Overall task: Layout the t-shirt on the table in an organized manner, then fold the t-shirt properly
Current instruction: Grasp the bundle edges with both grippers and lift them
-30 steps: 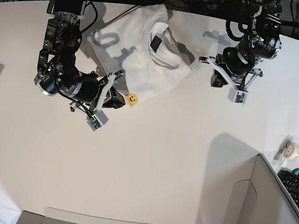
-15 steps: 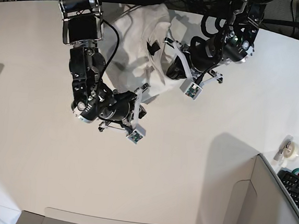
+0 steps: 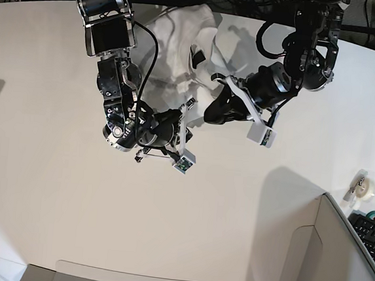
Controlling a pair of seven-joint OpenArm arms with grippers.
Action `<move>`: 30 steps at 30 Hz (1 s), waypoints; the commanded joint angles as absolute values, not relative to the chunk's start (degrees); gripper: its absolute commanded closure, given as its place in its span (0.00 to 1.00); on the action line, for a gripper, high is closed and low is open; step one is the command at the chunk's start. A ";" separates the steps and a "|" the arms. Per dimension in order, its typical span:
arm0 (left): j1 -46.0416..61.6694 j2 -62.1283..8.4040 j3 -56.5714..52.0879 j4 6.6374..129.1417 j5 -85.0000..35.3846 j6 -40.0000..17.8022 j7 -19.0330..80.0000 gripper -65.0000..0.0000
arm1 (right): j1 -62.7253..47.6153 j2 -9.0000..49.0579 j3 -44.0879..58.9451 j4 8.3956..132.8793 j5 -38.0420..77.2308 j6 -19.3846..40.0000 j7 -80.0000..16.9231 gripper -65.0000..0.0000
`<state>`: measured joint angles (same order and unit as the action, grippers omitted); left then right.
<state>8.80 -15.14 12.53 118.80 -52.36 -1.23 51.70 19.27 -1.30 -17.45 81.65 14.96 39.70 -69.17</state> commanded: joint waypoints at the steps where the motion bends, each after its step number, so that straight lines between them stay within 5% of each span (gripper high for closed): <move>1: 8.13 -16.04 12.35 119.87 -55.96 -1.45 50.68 1.00 | 20.70 -1.54 -17.54 81.71 15.60 40.00 -68.35 1.00; 5: 8.13 -18.15 12.97 119.78 -65.80 -1.36 55.16 1.00 | 20.88 -1.54 -17.45 80.57 15.60 40.00 -66.95 1.00; 13: 9.45 -17.98 13.05 119.60 -65.98 -1.10 70.20 1.00 | 20.88 -1.89 -17.36 78.46 15.60 40.00 -66.42 1.00; 22: 10.07 -18.42 24.48 117.85 -65.71 -1.01 71.43 0.99 | 20.88 -1.89 -17.36 78.37 15.60 40.00 -66.33 1.00; 30: 10.07 -17.01 34.07 111.96 -48.31 -1.01 71.34 0.99 | 20.53 -1.89 -17.36 78.37 15.60 40.00 -66.33 1.00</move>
<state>10.15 -16.93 34.09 111.22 -47.40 -1.13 70.50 19.18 -1.45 -17.45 77.49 14.90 39.72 -67.31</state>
